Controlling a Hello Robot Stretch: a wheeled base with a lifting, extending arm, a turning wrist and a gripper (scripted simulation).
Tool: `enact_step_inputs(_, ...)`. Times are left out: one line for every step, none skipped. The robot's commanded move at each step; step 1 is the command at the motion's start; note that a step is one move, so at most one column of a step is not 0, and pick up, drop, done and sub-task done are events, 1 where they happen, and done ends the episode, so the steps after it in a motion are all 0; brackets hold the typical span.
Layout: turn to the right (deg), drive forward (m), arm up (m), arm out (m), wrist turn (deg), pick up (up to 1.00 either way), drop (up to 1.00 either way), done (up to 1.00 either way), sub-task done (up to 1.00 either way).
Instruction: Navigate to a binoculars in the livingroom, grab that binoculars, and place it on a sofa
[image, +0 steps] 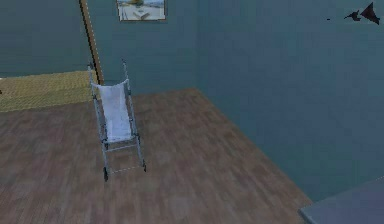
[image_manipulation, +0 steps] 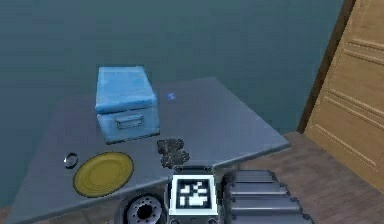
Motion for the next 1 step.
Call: enact_step_inputs(0.0, 0.00, 0.00, 0.22, 0.0, 0.00, 0.00, 0.00, 0.00)
